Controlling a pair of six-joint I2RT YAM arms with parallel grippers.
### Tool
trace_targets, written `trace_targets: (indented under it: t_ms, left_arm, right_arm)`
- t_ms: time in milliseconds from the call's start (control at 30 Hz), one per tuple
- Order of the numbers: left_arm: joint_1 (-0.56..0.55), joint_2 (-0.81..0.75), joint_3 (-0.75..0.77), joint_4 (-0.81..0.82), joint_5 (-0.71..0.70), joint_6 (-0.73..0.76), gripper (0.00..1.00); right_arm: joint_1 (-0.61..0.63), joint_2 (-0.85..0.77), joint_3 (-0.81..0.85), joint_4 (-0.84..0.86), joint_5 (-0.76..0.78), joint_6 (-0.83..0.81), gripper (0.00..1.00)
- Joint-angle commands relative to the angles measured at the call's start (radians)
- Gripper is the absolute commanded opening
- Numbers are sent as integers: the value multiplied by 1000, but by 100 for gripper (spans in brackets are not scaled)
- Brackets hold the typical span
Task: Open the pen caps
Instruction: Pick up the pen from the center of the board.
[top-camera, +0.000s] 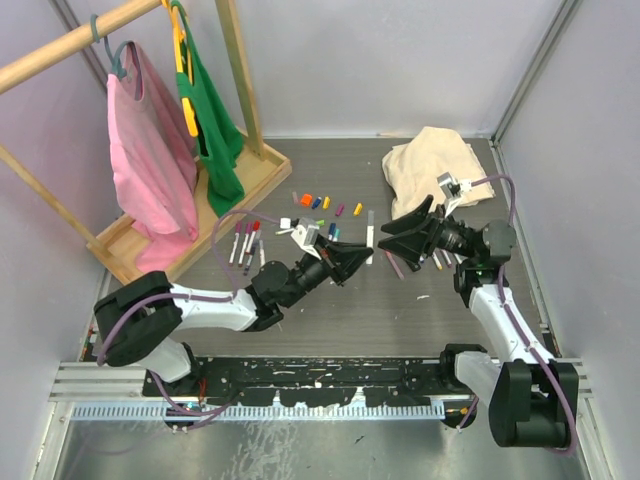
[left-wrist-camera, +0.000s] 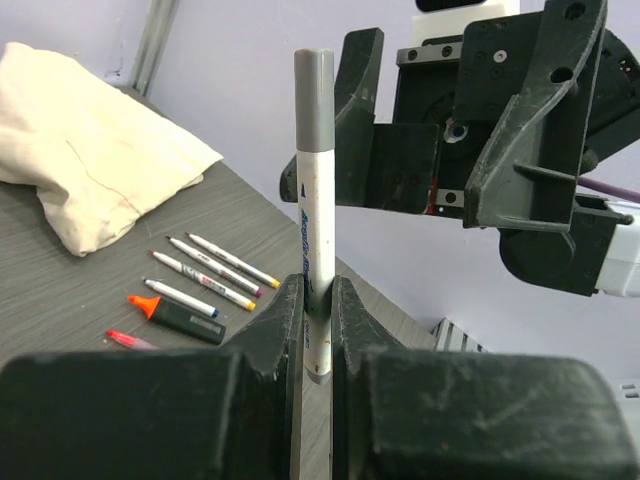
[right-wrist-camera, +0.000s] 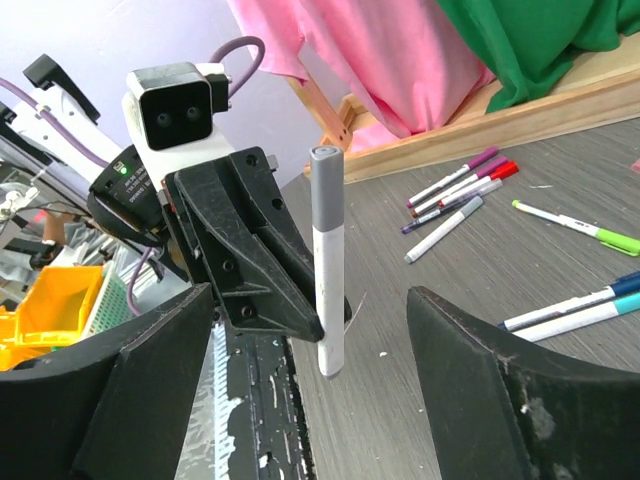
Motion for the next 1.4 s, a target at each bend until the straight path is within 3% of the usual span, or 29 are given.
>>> trace_targets:
  t_ms: [0,167,500,733,833,1000,1033,1200,1367]
  left_arm:
    - [-28,16,48,141,-50,24,0]
    - [-52,51,66,165,-61,9,0]
    - [-74,97,86,201,-78,-2,0]
    - [-75,96,86,203,-90,-14,0]
    - [-77,97,84,203,-90,-21,0]
    - [-77,91,74,203,-92,-32,1]
    - [-78,89,71,202,-91,-32,4]
    - [-77,67,39,181,-74,-37,39]
    - [-76,26,-31,150,-52,-21,57]
  right_arm:
    - [21,-4,-7,110,31,29,82]
    - [35,-7,-18,104,50,2,75]
    - [68,-1,-7,25,49,-72,42]
    - [89,0,6,-57,52,-142,38]
    - [94,-1,9,-64,46,-157,28]
    - [95,-3,20,-83,32,-181,2]
    - [95,-3,25,-94,31,-189,1]
    - [95,-11,65,-212,26,-270,1]
    - [95,-8,117,-386,17,-385,1]
